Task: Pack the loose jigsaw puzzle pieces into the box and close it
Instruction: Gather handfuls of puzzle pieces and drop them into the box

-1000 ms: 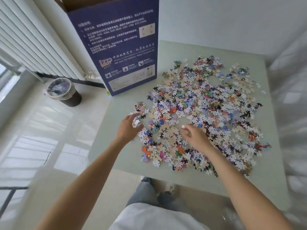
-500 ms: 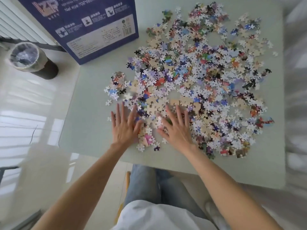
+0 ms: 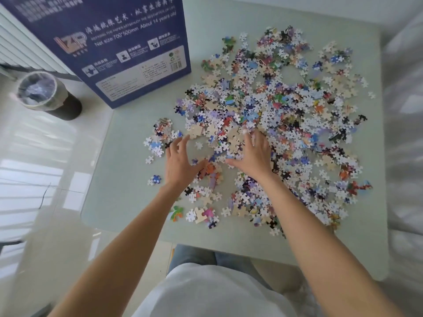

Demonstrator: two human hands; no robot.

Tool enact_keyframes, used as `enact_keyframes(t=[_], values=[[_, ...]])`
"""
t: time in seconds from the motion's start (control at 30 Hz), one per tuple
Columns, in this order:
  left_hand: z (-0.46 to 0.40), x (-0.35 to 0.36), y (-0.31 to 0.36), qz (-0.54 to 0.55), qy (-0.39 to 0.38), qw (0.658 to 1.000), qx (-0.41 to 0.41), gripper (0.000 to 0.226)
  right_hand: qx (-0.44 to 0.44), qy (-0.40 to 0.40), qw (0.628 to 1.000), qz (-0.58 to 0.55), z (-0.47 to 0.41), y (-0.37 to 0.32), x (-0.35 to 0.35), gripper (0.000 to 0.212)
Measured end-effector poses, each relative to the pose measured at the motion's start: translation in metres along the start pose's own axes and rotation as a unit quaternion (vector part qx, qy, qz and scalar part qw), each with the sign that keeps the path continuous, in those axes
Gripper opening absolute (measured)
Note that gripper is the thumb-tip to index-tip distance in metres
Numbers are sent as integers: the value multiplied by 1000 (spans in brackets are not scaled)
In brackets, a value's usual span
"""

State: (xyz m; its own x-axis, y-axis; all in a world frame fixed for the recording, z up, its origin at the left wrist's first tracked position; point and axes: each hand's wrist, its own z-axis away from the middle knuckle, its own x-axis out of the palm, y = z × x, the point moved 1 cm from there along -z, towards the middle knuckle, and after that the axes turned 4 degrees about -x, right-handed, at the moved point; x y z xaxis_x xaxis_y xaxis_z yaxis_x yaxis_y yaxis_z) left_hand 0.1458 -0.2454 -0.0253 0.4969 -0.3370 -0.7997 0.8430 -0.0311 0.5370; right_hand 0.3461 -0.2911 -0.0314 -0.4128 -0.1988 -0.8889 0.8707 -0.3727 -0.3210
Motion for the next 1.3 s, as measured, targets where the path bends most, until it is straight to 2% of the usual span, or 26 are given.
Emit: enact_keyframes(t=[0.1,0.2,0.27,0.33,0.43,0.57,0.63,0.73,0.87,1.03,1.1,1.17,1.3], values=[[-19,2,7,-45,-67,997,-9,109,-28,6,999,15,-20,-26,2,113],[-40,10,25,-68,-98,993,26,120,-41,20,998,33,-31,-37,2,96],[-48,14,31,-79,-106,991,28,119,-37,29,998,46,-35,-33,-1,79],[-55,16,30,-88,-103,990,34,112,-40,48,996,56,-39,-27,-6,71],[-63,13,29,-110,-85,989,57,103,-42,34,998,42,-44,-24,-11,75],[-69,11,27,-142,-86,983,83,108,-55,14,998,12,-48,-28,-15,84],[-71,12,29,-117,-108,983,86,111,-54,-2,999,7,-52,-31,-18,87],[-72,14,35,-84,-133,984,83,111,-55,-21,998,14,-55,-33,-20,80],[-78,15,38,-59,-125,989,59,90,-73,13,996,43,-57,-27,-21,66],[-82,9,40,-78,-64,993,68,69,-76,23,996,27,-62,-25,-24,67],[-88,5,40,-122,-41,987,99,72,-78,12,997,8,-63,-31,-25,75],[-98,2,41,-164,-49,977,129,83,-62,-11,998,-9,-67,-34,-25,84],[-119,-6,48,-199,-132,962,134,100,-37,-47,998,-6,-71,-34,-26,73]])
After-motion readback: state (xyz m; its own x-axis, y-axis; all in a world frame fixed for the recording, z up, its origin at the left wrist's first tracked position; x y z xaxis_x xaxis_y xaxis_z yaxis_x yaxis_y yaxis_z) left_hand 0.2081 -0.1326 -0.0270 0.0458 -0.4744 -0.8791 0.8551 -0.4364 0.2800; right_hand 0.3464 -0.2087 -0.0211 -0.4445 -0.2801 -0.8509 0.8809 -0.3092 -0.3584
